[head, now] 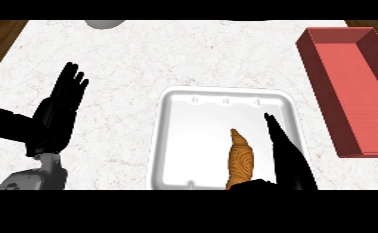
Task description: Pick the croissant from the tray and place it in the cardboard box
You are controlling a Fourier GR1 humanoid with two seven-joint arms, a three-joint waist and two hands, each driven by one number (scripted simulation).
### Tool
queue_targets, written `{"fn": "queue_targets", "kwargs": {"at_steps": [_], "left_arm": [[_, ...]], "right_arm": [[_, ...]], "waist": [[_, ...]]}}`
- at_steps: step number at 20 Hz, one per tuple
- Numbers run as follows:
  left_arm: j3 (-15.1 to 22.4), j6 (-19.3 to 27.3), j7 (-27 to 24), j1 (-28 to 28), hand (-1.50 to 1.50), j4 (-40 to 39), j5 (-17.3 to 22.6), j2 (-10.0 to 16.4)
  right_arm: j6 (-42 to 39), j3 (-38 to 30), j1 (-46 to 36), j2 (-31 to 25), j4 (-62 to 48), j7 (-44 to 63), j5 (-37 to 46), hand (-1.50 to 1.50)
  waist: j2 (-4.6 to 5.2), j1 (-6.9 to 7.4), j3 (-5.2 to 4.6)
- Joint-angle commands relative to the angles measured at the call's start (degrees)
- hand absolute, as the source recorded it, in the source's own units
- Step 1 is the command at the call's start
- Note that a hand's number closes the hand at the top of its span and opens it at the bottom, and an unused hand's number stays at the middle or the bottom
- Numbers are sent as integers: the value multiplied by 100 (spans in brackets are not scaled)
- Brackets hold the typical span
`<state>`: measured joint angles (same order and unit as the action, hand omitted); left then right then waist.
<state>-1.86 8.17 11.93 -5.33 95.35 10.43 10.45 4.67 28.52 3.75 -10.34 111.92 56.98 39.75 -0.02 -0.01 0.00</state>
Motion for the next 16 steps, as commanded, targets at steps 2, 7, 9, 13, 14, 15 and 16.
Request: {"fn": "queue_targets", "kwargs": {"at_steps": [2, 7, 9, 13, 14, 15, 16], "left_arm": [[130, 102, 60, 108, 0, 143, -292, -232], [-145, -73, 42, -142, 0, -74, -152, -209], [-4, 24, 228, -228, 0, 42, -293, -268], [-28, -24, 367, -63, 0, 336, -317, -243], [-14, -169, 293, 478, 0, 796, -261, -206], [-187, -284, -107, 110, 0, -33, -229, -208], [-204, -254, 173, 91, 0, 152, -146, -222]], "right_arm": [[-347, -282, -174, 199, -106, -59, -83, -150], [-294, -205, 171, 240, -198, -308, 46, -150], [-423, -492, -226, 374, -540, -325, -94, -150], [22, -273, 77, 498, -1132, -880, 142, -150], [-89, -247, -30, 633, -887, -508, 224, -150], [137, -116, 425, 489, -1025, -906, 243, -150], [-188, 129, 375, 646, -310, -102, 490, -150]], "waist": [[-1, 3, 0], [0, -10, 0], [2, -2, 0], [0, 5, 1], [-4, 20, 0], [0, -7, 0], [-3, -8, -1]]}}
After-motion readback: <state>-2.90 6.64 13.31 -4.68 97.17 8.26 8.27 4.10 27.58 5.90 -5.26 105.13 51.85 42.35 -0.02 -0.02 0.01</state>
